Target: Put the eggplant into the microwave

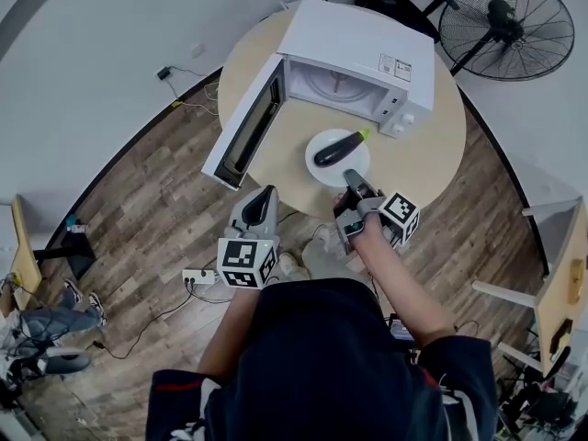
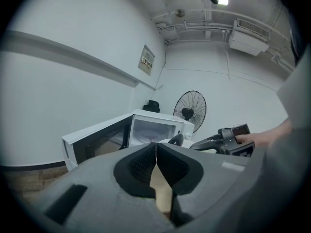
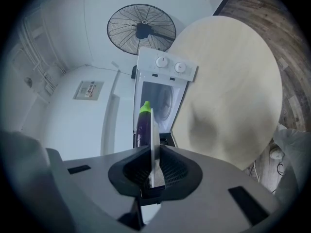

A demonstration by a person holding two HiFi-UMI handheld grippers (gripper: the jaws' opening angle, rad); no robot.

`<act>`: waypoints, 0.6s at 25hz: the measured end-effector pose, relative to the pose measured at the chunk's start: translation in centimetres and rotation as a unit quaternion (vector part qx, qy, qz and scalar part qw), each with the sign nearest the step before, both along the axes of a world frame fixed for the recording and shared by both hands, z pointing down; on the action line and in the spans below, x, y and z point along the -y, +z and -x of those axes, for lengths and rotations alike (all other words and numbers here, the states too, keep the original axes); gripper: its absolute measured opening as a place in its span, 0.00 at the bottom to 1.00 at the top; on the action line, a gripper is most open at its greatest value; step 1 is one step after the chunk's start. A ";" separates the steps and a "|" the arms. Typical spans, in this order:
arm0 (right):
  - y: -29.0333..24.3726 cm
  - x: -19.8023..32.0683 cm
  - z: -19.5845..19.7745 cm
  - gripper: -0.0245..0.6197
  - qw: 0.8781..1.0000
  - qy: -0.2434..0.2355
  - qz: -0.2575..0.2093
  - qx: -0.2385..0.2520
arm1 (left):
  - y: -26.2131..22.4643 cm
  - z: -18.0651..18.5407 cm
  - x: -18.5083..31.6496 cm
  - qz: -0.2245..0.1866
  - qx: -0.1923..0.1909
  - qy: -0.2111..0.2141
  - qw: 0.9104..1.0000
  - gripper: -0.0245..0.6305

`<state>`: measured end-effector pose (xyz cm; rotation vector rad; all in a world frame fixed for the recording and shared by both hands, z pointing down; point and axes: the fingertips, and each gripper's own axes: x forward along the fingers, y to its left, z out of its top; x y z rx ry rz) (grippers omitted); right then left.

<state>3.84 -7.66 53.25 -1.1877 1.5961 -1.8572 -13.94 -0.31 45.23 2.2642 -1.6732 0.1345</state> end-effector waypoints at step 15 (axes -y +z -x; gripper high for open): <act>-0.1 7.1 -1.5 0.08 0.999 -0.021 -0.004 0.025 | -1.4 -2.8 8.1 -0.007 0.019 -0.009 1.000 0.07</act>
